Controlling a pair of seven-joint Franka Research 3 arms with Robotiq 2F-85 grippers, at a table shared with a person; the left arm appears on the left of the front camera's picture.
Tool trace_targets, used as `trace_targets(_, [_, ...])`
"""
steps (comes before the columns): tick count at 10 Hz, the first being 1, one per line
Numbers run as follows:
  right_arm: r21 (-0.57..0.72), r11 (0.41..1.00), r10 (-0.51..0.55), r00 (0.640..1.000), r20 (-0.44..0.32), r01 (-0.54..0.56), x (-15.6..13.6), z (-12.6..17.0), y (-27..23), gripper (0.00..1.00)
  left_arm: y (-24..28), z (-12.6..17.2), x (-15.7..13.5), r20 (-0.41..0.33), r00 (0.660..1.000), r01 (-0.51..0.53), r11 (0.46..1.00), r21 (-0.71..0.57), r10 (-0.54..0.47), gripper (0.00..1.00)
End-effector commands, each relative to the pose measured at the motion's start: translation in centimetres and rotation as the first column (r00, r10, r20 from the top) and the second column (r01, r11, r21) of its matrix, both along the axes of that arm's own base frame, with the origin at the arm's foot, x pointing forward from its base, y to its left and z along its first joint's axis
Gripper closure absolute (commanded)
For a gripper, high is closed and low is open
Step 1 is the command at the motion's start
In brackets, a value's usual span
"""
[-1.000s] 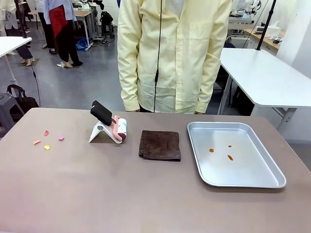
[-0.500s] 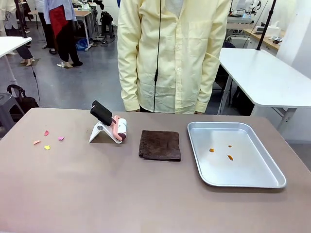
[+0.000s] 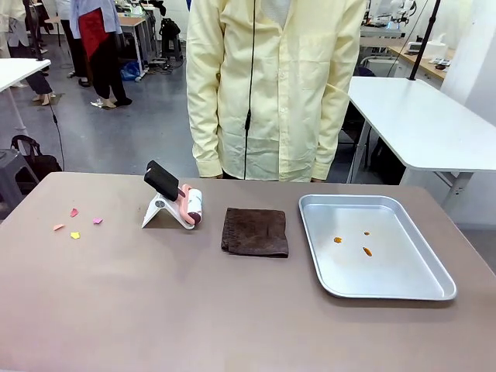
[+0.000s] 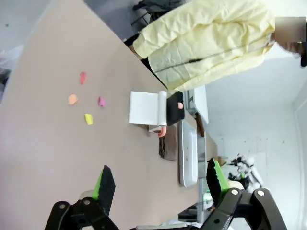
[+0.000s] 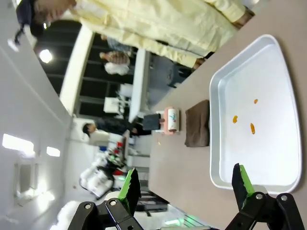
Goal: Clean the surface of the table.
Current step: Hold the Lint Roller with your left hand and the towel with your right hand.
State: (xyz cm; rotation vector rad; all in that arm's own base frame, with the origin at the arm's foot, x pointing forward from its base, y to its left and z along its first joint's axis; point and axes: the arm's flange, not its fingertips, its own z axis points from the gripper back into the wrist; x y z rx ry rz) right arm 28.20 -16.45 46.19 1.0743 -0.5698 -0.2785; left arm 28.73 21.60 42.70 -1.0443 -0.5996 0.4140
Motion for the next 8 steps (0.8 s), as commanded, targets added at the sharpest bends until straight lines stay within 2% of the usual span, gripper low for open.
trace_targets(1, [-0.163,0.985,0.069,0.997,0.024,-0.064,2.6,3.7,6.4,0.0,-4.3,5.4,3.2,-0.017,0.993,0.119,0.985,0.123,-0.118,0.0])
trace_targets(2, [-0.21,0.972,0.116,0.993,0.035,-0.106,3.7,4.9,9.5,0.0,-6.9,7.4,5.0,-0.038,0.984,0.175,0.967,0.183,-0.171,0.0])
trace_targets(3, [-0.243,0.964,0.116,0.992,0.039,-0.103,4.6,5.7,12.6,0.0,-9.7,9.1,6.6,-0.061,0.977,0.215,0.949,0.232,-0.206,0.0])
trace_targets(4, [-0.264,0.955,0.154,0.987,0.045,-0.137,5.3,6.3,15.9,0.0,-12.6,10.3,8.2,-0.099,0.973,0.229,0.935,0.271,-0.21,0.0])
trace_targets(5, [-0.26,0.954,0.159,0.987,0.024,-0.147,6.6,7.1,20.5,0.0,-15.7,11.5,10.2,-0.188,0.961,0.247,0.935,0.255,-0.202,0.0])
trace_targets(6, [-0.273,0.949,0.164,0.987,-0.008,-0.159,7.9,7.1,24.9,0.0,-18.5,11.9,11.6,-0.244,0.947,0.27,0.93,0.251,-0.209,0.0])
trace_targets(7, [-0.304,0.928,0.205,0.977,-0.061,-0.214,9.4,6.6,29.0,0.0,-21.1,11.7,12.7,-0.27,0.935,0.308,0.903,0.3,-0.229,0.0])
trace_targets(8, [-0.332,0.912,0.206,0.969,-0.136,-0.24,10.7,5.7,32.9,0.0,-23.4,11.2,13.8,-0.337,0.917,0.326,0.889,0.32,-0.214,0.0])
